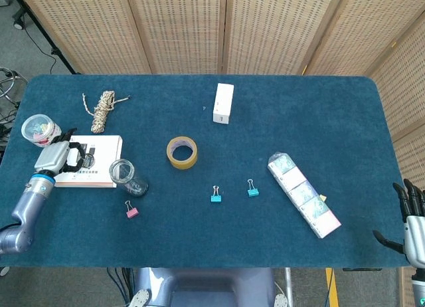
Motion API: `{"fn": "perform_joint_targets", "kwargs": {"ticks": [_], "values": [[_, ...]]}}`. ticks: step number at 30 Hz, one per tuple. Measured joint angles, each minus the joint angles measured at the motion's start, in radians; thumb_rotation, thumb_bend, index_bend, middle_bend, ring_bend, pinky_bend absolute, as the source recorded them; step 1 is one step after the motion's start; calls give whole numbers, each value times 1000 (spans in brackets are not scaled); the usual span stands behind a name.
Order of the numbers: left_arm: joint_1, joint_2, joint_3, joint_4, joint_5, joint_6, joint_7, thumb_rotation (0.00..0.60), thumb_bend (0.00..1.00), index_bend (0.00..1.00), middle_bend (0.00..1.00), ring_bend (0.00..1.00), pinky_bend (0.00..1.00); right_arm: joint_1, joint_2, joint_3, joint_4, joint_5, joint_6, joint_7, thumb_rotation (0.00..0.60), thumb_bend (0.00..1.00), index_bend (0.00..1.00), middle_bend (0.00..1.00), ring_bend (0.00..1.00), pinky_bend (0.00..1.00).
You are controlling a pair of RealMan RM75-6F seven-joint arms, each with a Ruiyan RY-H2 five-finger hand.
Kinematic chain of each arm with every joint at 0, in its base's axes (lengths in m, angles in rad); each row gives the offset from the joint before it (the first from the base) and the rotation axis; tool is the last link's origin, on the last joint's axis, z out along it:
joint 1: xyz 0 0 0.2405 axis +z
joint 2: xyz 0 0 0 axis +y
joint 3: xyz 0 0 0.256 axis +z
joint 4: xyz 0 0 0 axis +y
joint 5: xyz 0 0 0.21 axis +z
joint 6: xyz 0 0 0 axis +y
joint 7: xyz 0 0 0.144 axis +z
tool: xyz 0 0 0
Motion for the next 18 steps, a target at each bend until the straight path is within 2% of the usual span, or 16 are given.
{"fn": "perform_joint_targets", "kwargs": {"ticks": [11,18], "values": [[2,10,-1,-15,-3,10,13,600,501,571,0,0,0,1,2,0,-1,0,-1,7,600,0,0,0,0,0],[6,22,-4,-35,-6,21,17,600,503,571,0,0,0,1,3,0,-2,-1,-3,13,600,0,0,0,0,0]]}}
